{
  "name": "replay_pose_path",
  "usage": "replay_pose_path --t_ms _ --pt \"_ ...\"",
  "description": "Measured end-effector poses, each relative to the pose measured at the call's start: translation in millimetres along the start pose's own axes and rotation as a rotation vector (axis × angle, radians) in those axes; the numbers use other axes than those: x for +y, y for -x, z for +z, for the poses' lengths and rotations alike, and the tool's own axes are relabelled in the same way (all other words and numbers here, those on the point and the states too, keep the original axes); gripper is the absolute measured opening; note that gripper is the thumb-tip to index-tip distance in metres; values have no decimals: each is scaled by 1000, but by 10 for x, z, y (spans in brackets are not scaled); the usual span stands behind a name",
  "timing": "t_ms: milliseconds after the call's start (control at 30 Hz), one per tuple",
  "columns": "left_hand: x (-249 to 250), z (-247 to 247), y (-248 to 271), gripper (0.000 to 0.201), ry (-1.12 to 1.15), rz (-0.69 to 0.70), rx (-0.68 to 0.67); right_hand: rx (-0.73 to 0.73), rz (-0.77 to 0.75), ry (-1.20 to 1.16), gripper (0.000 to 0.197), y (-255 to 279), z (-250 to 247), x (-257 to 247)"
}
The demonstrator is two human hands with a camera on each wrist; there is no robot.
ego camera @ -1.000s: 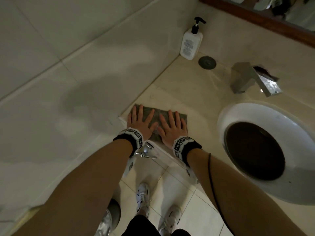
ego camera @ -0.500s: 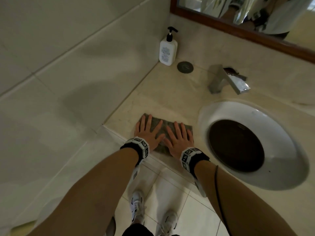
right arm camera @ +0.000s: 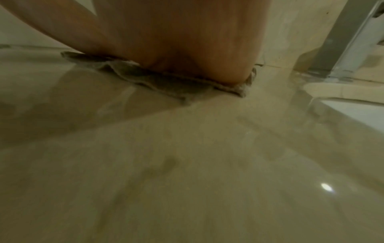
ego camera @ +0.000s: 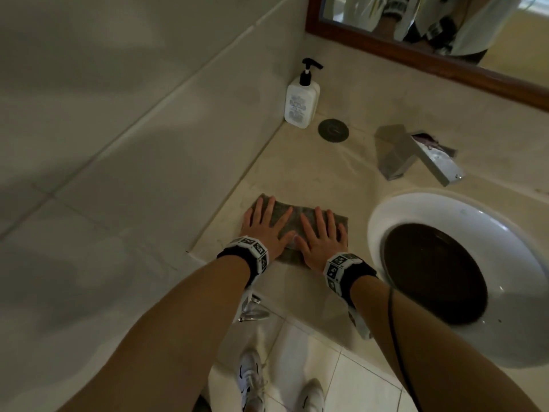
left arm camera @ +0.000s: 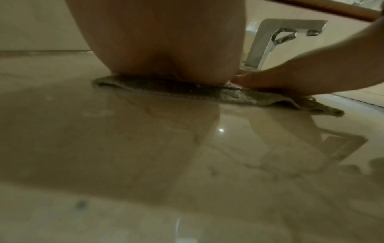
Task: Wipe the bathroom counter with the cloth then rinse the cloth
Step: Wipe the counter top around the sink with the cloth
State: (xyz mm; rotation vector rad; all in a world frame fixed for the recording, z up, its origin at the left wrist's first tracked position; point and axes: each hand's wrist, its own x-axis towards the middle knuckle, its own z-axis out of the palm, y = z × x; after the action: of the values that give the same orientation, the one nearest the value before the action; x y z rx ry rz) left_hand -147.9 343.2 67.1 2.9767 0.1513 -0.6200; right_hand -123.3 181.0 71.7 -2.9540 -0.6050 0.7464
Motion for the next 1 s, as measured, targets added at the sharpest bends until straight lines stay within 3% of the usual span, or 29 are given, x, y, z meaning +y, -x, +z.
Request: replay_pose_path --t_ms 267,633,1000 --pt "-338 36 115 63 38 -49 40 -45 -77 57 64 -137 -52 -305" --pt "-626 272 711 63 92 -216 32 -33 -229 144 64 131 162 -761" --pt "-55 444 985 63 88 -200 60 -9 -284 145 64 531 372 -248"
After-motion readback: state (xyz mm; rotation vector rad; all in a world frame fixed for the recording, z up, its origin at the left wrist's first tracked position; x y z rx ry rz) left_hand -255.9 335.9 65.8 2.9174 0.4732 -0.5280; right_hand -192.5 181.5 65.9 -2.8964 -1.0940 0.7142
